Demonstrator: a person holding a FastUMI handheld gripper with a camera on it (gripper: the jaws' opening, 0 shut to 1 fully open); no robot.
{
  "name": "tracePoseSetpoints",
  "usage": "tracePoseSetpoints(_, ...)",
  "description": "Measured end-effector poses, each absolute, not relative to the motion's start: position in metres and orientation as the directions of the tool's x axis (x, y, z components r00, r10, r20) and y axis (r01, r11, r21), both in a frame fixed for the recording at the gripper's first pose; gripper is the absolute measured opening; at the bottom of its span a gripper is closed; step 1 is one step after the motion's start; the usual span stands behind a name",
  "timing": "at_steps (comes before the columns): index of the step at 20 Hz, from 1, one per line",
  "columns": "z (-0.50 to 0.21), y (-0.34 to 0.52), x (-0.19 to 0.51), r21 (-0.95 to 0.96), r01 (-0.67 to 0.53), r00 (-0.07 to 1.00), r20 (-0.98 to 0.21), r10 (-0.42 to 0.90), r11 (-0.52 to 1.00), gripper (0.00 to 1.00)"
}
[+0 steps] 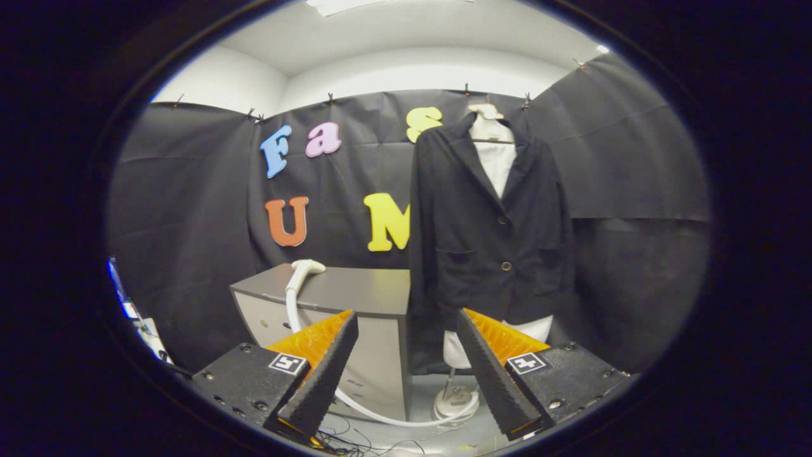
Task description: Iron the clothes twice with a garment steamer, once on the left side and once on the right side.
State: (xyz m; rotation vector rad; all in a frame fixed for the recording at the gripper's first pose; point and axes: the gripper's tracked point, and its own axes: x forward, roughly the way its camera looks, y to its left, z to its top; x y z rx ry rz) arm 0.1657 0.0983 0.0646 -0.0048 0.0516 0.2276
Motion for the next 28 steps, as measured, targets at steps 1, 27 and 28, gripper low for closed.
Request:
tracePoseSetpoints(1,0.071,0.114,0.181,-0.007,-0.256,0.965,-0.055,0.255,0.967,1.00)
tracePoseSetpoints(27,0.008,0.422,0.431,-0.085,-0.568,0.787,-0.345,0.511,0.818,0.98)
tracePoseSetpoints(28,0.007,0.426,0.434,-0.103,-0.565,0.791,-0.352,0.501,0.819,0.94)
